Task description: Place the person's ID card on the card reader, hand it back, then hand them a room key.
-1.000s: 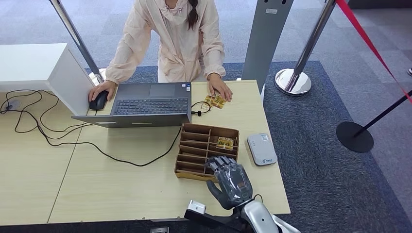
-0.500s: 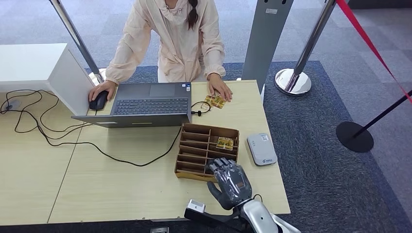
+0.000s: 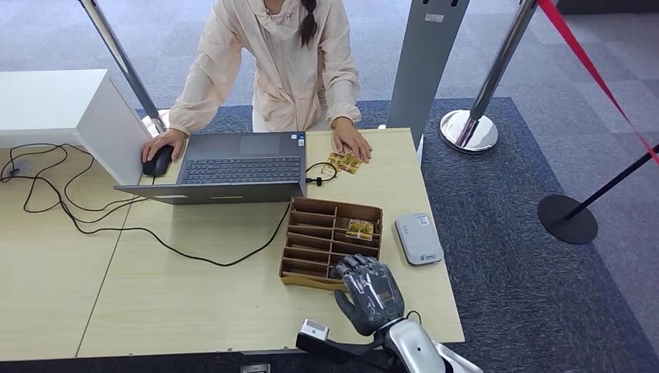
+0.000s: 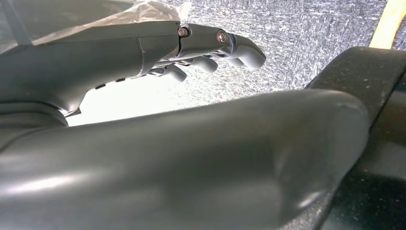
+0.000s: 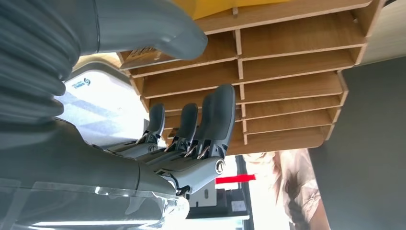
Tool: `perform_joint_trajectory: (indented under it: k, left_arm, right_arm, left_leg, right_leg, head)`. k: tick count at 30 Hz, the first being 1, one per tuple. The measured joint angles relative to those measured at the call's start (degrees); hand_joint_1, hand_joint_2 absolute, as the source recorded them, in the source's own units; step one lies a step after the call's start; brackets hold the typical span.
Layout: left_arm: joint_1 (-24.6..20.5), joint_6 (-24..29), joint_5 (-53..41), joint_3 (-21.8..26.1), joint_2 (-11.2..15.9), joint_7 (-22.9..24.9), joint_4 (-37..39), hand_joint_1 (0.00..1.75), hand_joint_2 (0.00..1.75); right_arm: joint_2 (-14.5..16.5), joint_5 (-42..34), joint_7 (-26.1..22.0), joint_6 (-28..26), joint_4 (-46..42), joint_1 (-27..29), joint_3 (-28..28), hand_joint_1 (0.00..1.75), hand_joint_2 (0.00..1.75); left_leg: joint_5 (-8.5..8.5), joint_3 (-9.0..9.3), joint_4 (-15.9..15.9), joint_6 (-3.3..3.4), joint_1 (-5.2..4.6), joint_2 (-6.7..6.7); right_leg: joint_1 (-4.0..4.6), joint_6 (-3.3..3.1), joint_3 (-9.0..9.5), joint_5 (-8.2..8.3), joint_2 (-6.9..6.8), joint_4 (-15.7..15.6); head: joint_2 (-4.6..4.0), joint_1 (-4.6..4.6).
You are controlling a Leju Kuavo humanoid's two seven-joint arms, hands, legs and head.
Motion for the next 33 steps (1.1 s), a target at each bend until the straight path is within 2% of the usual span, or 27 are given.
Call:
perform_joint_trajectory:
  k: [11, 33]
  left_arm:
    - [0.00, -0.20, 0.00, 0.05, 0.00, 0.30, 0.00, 0.00, 0.00]
    - [0.00, -0.02, 0.00, 0.55, -0.34, 0.79, 0.00, 0.00, 0.00]
  right_arm:
    - [-1.08, 3.89, 3.28, 1.28, -0.41, 0.02, -1.42, 0.99, 1.75]
    - [-1.59, 4.89, 4.05, 2.47, -0.81, 0.03, -2.37, 0.99, 1.75]
  left_leg:
    - [0.00, 0.00, 0.00, 0.00, 0.00, 0.00]
    - [0.00, 0.00, 0.00, 0.00, 0.00, 0.00]
  right_leg:
    - [0.00, 0.00, 0.00, 0.00, 0.00, 0.00]
    - [0.00, 0.00, 0.00, 0.00, 0.00, 0.00]
  head:
    - [0.00, 0.01]
    - [0.00, 0.01]
